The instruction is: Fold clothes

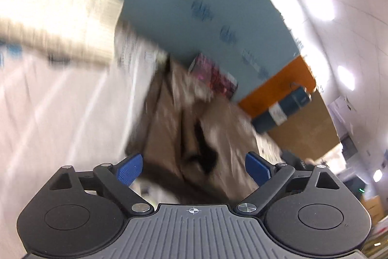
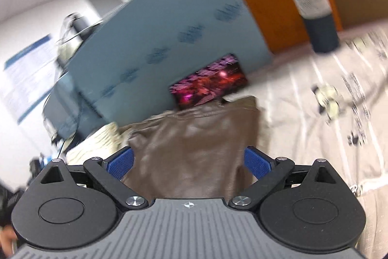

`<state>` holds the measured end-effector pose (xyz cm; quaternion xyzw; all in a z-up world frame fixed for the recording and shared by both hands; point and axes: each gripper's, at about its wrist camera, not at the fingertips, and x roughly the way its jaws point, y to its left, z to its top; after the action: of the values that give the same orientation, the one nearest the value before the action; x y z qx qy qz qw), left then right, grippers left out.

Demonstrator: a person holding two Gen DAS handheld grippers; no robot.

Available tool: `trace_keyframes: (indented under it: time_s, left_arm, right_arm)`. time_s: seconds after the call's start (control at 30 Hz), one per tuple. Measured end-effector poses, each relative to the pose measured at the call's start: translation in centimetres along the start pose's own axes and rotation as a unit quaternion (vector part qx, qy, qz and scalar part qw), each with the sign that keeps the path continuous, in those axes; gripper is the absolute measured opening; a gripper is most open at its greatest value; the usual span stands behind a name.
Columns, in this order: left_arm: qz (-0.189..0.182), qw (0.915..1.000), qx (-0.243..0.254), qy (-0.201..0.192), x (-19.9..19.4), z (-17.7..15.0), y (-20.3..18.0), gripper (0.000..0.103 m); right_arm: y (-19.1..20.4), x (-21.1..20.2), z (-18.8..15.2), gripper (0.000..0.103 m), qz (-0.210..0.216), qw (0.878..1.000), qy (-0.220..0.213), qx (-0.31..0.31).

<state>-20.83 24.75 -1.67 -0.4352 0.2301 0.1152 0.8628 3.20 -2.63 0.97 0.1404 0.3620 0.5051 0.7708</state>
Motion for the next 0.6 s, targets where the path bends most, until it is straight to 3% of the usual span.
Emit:
trace_keyframes:
  time_s: [0.13,0.3,0.4,0.43,0.5,0.53,0.57,0.6]
  left_arm:
    - [0.015,0.9988,-0.027,0.038,1.9,-0.5,0.4,0.094]
    - [0.027,0.9991,-0.028,0.018,4.2,0.6,0.0,0.102]
    - [0.035,0.9993,-0.012,0.009,5.8,1.0,-1.1,0.102]
    - [0.038,0.9993,-0.003,0.001,6.1,0.8,-1.4,0.102]
    - [0.040,0.9986,0.023,-0.024,6.5,0.2,-1.8,0.102]
    - [0.040,0.9976,0.039,-0.041,6.5,-0.2,-1.9,0.100]
    - [0.041,0.9964,0.055,-0.051,6.5,-0.4,-1.9,0.089]
    - [0.042,0.9949,0.071,-0.059,6.5,-0.6,-1.9,0.066]
  right_arm:
    - [-1.4,1.8,0.3,0.098,-0.006,0.999,0.019,0.037]
    - [-2.4,4.3,0.2,0.097,-0.007,0.997,0.033,0.068]
    - [-2.4,5.1,-0.2,0.094,-0.001,0.996,0.029,0.078]
    - [-2.4,5.2,-0.3,0.092,0.003,0.996,0.026,0.081]
    - [-2.2,5.3,-0.6,0.077,0.003,0.997,0.019,0.076]
    - [-2.3,5.3,-0.8,0.072,0.001,0.997,0.016,0.072]
    - [-2.3,5.3,-1.0,0.063,-0.002,0.998,0.013,0.067]
    - [-2.4,5.2,-1.1,0.055,-0.005,0.998,0.010,0.063]
